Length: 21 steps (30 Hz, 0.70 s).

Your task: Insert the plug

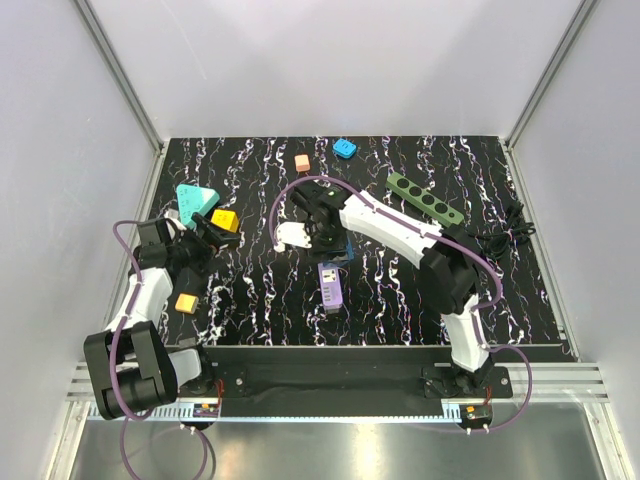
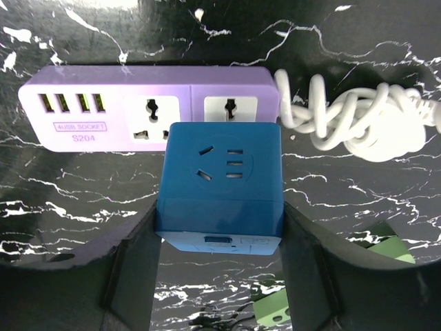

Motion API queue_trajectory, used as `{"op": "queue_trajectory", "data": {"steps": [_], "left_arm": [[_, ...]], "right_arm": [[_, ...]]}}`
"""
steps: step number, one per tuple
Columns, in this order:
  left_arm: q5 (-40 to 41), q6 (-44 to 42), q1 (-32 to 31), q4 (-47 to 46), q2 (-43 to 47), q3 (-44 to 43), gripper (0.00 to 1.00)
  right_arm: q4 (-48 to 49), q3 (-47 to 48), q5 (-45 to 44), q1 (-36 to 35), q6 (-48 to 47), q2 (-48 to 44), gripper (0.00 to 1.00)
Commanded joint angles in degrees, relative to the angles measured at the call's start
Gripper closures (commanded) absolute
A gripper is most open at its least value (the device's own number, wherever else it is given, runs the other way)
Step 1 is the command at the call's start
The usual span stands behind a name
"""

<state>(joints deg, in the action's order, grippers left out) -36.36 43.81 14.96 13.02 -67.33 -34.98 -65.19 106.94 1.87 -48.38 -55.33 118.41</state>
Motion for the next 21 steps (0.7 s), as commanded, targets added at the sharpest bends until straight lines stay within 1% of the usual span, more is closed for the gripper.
{"op": "queue_trajectory", "data": {"steps": [1,6,11,14,21], "left_arm": [[-2.1,0.3,0.5,-2.6,0.7,0.1,0.01],[-2.0,0.4,0.8,-2.6,0.7,0.3,0.01],[-1.8,0.4,1.2,-2.6,1.0,0.3,0.01],[-1.3,0.4,1.6,-2.2,1.3,0.3,0.01],[-1.2,0.3,2.1,-1.9,1.1,0.3,0.01]], "right_arm": [[-1.8,2.2,-3.9,-0.2,-1.8,1.3,1.0],[-2.5,3.0,-2.0,-0.4,-1.9,1.8,1.0],[0.1,2.8,-2.0,-0.7,-2.3,3.1,1.0],[0.7,3.6,-3.0,-1.6,-1.9,6.1,1.0],[1.6,5.1,-2.2,-1.6,-1.7,10.0,1.0]]}}
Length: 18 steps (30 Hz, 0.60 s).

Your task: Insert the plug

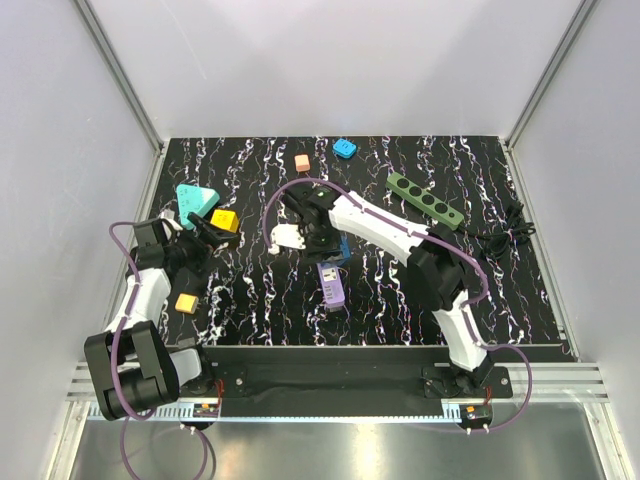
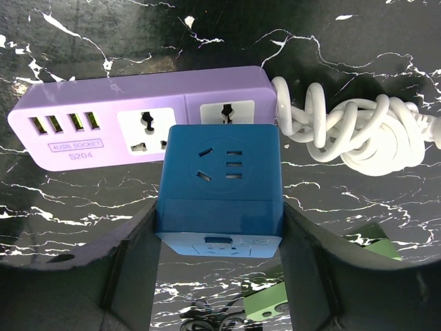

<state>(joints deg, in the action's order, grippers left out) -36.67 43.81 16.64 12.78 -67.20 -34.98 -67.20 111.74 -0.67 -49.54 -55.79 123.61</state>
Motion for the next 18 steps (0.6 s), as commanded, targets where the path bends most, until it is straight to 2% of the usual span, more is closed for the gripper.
{"op": "queue_trajectory", "data": {"steps": [1,12,18], "left_arm": [[-0.9,0.3,0.5,-1.6,0.8,0.3,0.01],[-0.5,0.2,1.3,-1.7,1.1,0.4,0.01],[-0.6,0.0,1.6,-1.6,0.8,0.4,0.01]], "right_arm": [[3.6,0.5,0.2,-0.5,-1.2,5.1,1.0],[4.3,2.7,3.4,-0.5,-1.1,9.8,1.0],[9.9,-4.2,5.7,-0.3,1.0,7.7,1.0]]}}
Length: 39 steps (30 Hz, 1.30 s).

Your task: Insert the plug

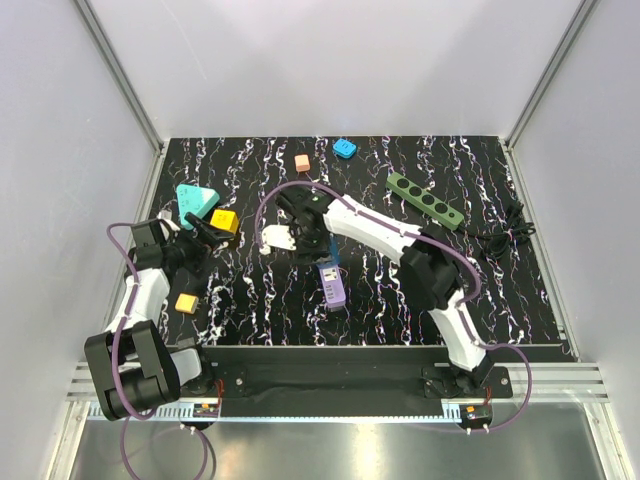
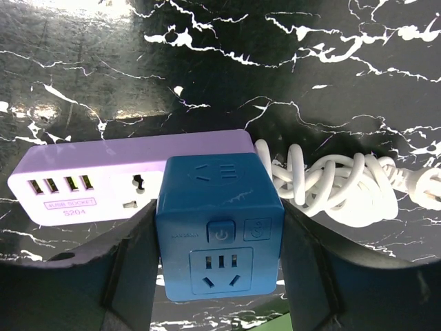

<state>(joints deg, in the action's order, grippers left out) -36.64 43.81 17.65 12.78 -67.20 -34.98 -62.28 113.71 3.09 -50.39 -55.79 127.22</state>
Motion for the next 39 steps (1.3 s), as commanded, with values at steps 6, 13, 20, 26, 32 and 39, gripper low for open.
{"op": "queue_trajectory", "data": {"steps": [6,13,20,26,32,39], "left_arm": [[-0.5,0.0,1.0,-1.5,0.7,0.4,0.01],[-0.5,0.0,1.2,-1.9,0.5,0.3,0.01],[0.3,-0.7,1.2,-1.3,2.2,0.0,0.01],[0.6,-1.0,1.2,-1.3,3.1,-0.2,0.01],[0.3,-1.0,1.2,-1.4,2.6,-0.3,0.01],[0.5,-1.2,1.2,-1.5,3.2,-0.3,0.01]], "right_arm": [[21.7,-25.0,6.7,1.8,4.7,-6.4,1.0],[26.2,-27.7,6.4,3.8,6.1,-10.8,0.71],[26.2,-24.6,9.2,5.9,5.5,-12.8,0.52],[26.2,-22.5,9.4,6.5,6.0,-15.9,0.34],[26.5,-22.2,9.5,6.7,6.2,-18.8,0.0],[27.4,-20.8,10.0,6.8,7.4,-21.7,0.0]]}}
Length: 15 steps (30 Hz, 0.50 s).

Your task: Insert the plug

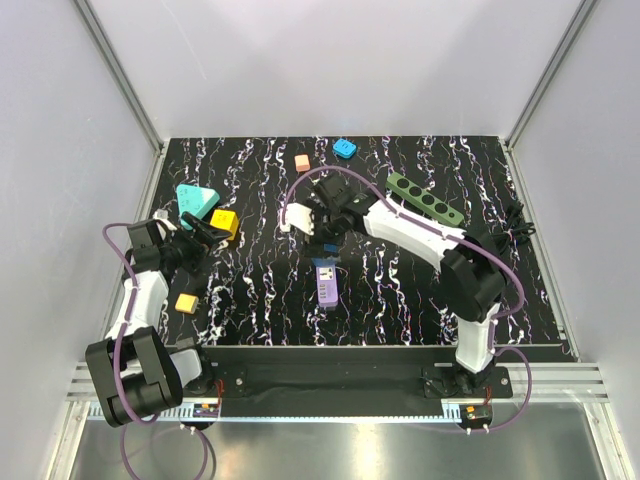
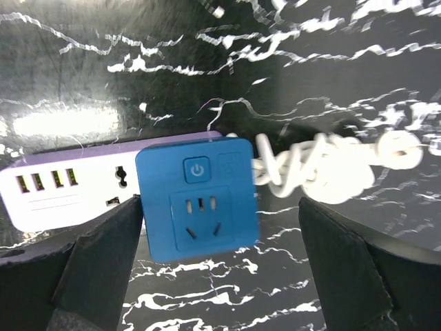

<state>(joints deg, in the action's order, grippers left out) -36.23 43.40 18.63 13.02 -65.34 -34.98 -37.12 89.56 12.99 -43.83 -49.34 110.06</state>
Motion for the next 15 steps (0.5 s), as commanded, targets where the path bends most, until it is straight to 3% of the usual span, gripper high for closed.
{"op": "queue_trajectory", "data": {"steps": [1,6,8,9,11,15], "left_arm": [[0.1,-0.8,0.4,-1.7,1.5,-0.4,0.01],[0.2,-0.9,0.4,-1.7,1.4,-0.4,0.01],[0.2,-0.8,0.4,-1.6,1.3,-0.5,0.01],[0.2,-0.8,0.4,-1.7,1.3,-0.5,0.01],[0.3,-0.8,0.6,-1.7,1.2,-0.6,0.01],[0.4,-0.8,0.8,-1.6,1.2,-0.6,0.01]], "right_arm": [[2.1,3.5,0.6,0.2,1.5,-5.0,0.0],[2.8,3.2,2.3,0.3,3.4,-9.0,0.02],[3.1,3.3,4.0,0.2,5.2,-9.8,0.28],[3.2,3.4,4.5,0.2,5.7,-9.9,0.48],[3.4,3.3,5.4,0.4,7.8,-9.7,0.76],[5.7,-0.3,7.3,0.8,9.6,-8.9,0.84]]}}
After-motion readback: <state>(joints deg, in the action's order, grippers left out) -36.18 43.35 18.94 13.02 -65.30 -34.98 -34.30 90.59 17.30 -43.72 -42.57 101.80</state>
